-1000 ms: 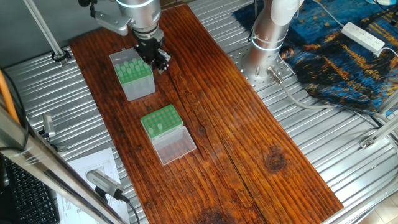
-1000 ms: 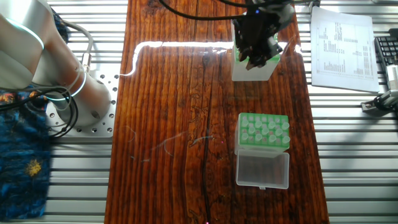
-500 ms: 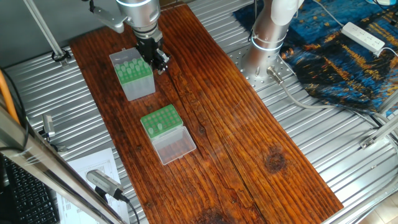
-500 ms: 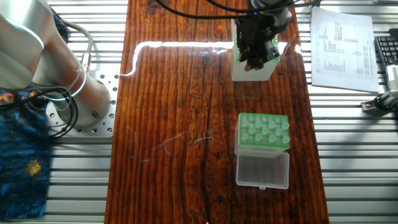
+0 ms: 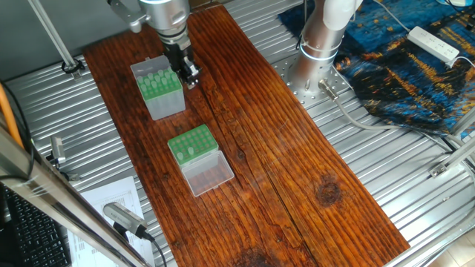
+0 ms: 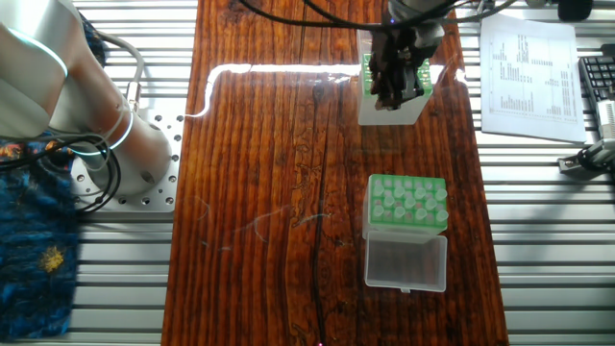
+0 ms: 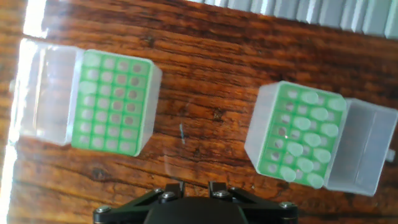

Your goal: Transfer all large pipette tips from one holder to another

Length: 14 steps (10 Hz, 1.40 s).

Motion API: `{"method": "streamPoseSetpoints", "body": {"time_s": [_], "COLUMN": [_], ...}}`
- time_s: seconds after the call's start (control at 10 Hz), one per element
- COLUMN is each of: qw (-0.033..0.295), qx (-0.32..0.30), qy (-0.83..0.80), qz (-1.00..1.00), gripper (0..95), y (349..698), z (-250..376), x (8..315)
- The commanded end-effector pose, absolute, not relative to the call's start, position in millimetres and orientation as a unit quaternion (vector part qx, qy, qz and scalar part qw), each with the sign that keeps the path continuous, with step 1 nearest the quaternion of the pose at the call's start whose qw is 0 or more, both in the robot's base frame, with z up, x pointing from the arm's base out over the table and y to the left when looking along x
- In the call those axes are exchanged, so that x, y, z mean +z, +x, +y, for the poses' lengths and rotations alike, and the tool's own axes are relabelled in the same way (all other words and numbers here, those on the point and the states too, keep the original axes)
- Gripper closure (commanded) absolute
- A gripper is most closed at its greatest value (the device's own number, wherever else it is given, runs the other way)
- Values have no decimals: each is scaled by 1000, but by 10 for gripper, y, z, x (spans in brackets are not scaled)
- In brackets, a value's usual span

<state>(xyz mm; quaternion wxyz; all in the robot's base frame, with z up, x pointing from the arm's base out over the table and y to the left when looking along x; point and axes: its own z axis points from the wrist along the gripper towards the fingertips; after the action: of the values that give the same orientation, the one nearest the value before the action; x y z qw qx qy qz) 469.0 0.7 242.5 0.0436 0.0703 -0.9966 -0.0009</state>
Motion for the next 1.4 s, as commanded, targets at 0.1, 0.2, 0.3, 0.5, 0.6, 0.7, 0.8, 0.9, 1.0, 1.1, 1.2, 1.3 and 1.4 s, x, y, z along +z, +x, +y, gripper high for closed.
{"method": "streamPoseSetpoints", "body": {"time_s": [0.1,0.2,0.3,0.5,0.6,0.7,0.8,0.9,1.0,1.1,1.2,1.3,1.4], "qw": [48,46,46,45,44,44,45,44,42,42,42,43,42], "qx": [-1,1,5,40,39,39,37,37,38,39,39,39,38], "qy": [54,57,63,85,86,86,90,93,92,93,94,96,94], "qz": [-997,-997,-997,-995,-995,-995,-994,-994,-994,-994,-994,-994,-994], "gripper": [760,760,760,760,950,950,760,760,760,760,760,760,760], "y": [4680,4638,4604,4617,4658,4689,4723,4724,4723,4725,4725,4741,4759], "z": [7,-61,-113,-171,-228,-291,-389,-411,-420,-453,-495,-640,-758], "x": [2431,2366,2316,2267,2243,2231,2234,2246,2252,2257,2269,2280,2233]}}
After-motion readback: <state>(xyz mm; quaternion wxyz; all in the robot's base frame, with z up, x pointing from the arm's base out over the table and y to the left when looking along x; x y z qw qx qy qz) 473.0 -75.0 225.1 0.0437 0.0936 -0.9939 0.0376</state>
